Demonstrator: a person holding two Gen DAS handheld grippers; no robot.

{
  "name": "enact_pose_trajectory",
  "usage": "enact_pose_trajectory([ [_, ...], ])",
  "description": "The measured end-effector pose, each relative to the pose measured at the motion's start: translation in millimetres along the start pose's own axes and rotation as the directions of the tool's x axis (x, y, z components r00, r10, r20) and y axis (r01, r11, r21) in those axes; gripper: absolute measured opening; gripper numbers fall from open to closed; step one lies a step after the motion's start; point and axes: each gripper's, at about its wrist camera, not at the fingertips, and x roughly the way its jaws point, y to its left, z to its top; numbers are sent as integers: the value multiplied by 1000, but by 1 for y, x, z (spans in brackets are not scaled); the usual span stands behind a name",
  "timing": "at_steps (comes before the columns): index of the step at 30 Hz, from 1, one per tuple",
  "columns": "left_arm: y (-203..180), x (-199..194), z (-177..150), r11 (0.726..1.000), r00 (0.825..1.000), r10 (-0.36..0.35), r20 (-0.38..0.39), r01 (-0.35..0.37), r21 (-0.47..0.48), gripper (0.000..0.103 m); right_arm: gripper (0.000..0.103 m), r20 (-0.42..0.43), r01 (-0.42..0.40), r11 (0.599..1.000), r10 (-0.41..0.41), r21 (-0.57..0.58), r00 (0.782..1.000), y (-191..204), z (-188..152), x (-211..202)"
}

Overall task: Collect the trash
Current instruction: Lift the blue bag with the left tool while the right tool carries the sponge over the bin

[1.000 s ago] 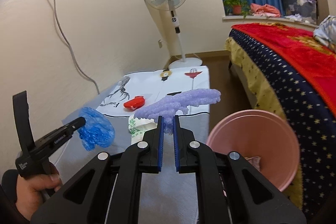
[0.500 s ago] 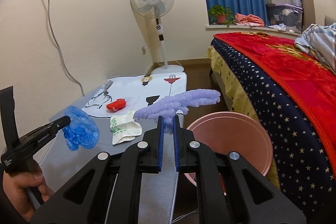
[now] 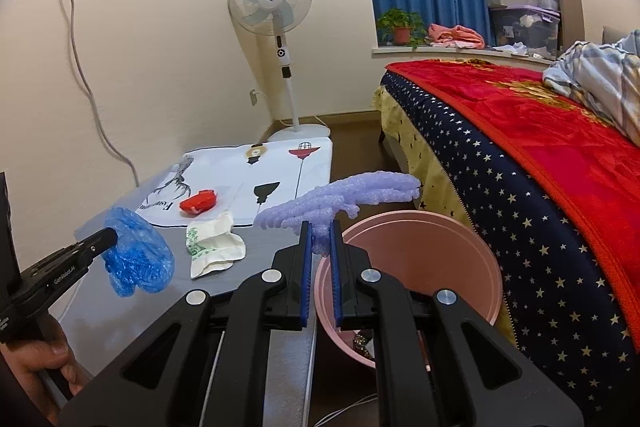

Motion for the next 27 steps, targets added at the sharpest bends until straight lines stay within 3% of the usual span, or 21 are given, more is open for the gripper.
enact_pose_trajectory([
  [27,-54,21,0,994,995,-97,2,97,48,1,9,14,133,990,-134,52,991,-33,6,2],
])
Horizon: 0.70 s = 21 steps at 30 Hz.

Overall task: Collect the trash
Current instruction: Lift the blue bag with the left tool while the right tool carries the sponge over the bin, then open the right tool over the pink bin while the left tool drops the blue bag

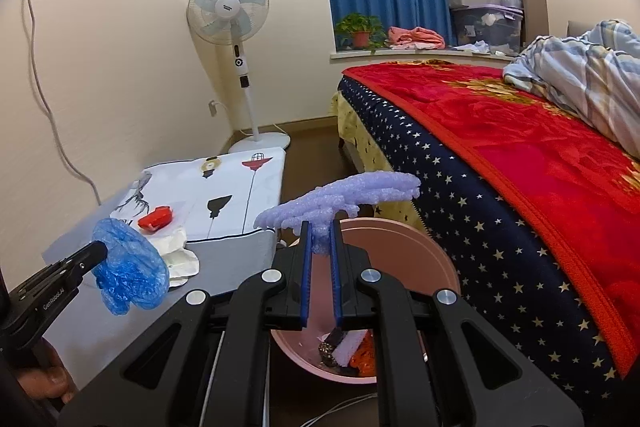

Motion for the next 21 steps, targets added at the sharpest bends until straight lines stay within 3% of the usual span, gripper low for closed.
enact_pose_trajectory([
  [21,-55,36,2,993,993,-111,-24,112,28,1,9,-34,102,995,-101,24,994,-28,0,12],
])
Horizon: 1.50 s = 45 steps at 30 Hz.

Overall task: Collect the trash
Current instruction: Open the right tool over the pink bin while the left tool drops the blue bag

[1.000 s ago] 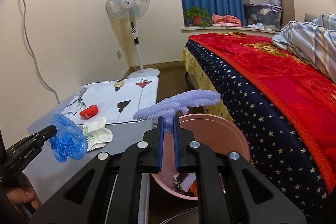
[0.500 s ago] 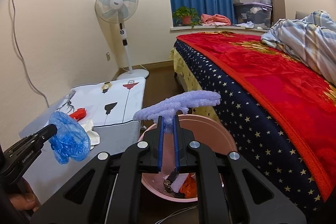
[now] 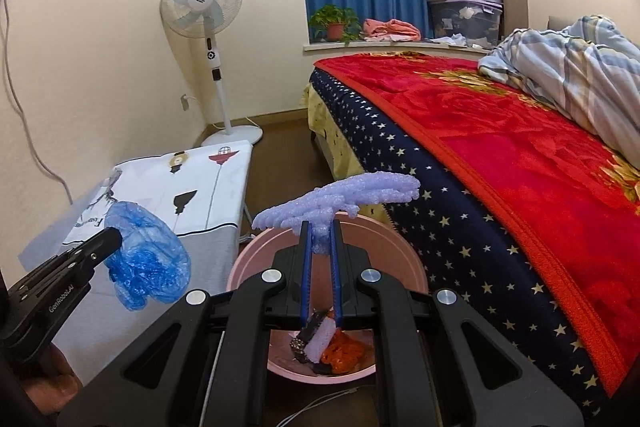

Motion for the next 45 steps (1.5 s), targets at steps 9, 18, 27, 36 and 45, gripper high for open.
enact_pose_trajectory([
  [9,-17,30,-4,999,999,-39,-35,39,-1,1,9,-44,43,999,-42,19,998,-11,-3,14],
  [18,-31,67,-12,997,992,-78,-97,78,-10,1,13,-104,72,996,-67,43,992,-23,-7,30],
  [27,-19,74,-23,995,986,-93,-135,90,-31,41,50,-143,96,993,-85,72,986,-26,-14,39],
  [36,25,37,-13,1000,998,-24,-66,23,-20,29,45,-60,-2,998,6,68,998,-6,-12,28],
  [45,86,3,25,994,994,103,-31,-102,42,24,27,-40,-201,975,206,98,978,37,-4,34],
])
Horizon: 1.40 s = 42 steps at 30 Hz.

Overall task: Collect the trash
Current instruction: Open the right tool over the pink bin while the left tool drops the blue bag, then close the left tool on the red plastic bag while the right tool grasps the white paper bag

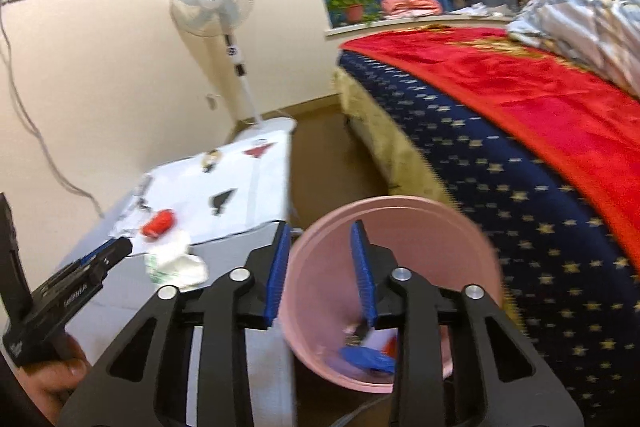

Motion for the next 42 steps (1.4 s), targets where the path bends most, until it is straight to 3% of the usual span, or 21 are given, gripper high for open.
enact_pose_trajectory([
  [10,88,-4,66,992,999,1,39,-6,125,24,22,-42,-189,982,188,-18,981,57,2,38],
  [12,100,1,66,991,999,12,50,-19,129,24,22,-52,-213,976,211,-40,976,69,0,46],
  [16,128,16,54,1000,999,8,37,-9,28,24,22,-81,-242,968,237,-64,968,85,-6,63],
  [21,136,45,40,998,1000,12,-25,-10,66,24,24,-144,-280,958,270,-57,952,100,-15,97],
  [25,148,65,35,999,998,4,-55,-2,40,25,24,-205,-304,952,290,-41,935,111,-24,127],
  [27,152,76,33,999,997,10,-71,-8,31,42,34,-238,-307,951,288,-48,928,118,-29,143],
  [30,156,92,30,1000,995,1,-96,1,18,46,43,-261,-308,950,287,-44,922,124,-33,161],
  [38,160,130,25,1000,988,12,-154,-11,12,67,45,-311,-334,943,315,-8,897,130,-40,192],
  [42,165,145,24,1000,981,5,-195,-7,-8,70,45,-338,-347,938,324,-7,883,133,-44,203],
])
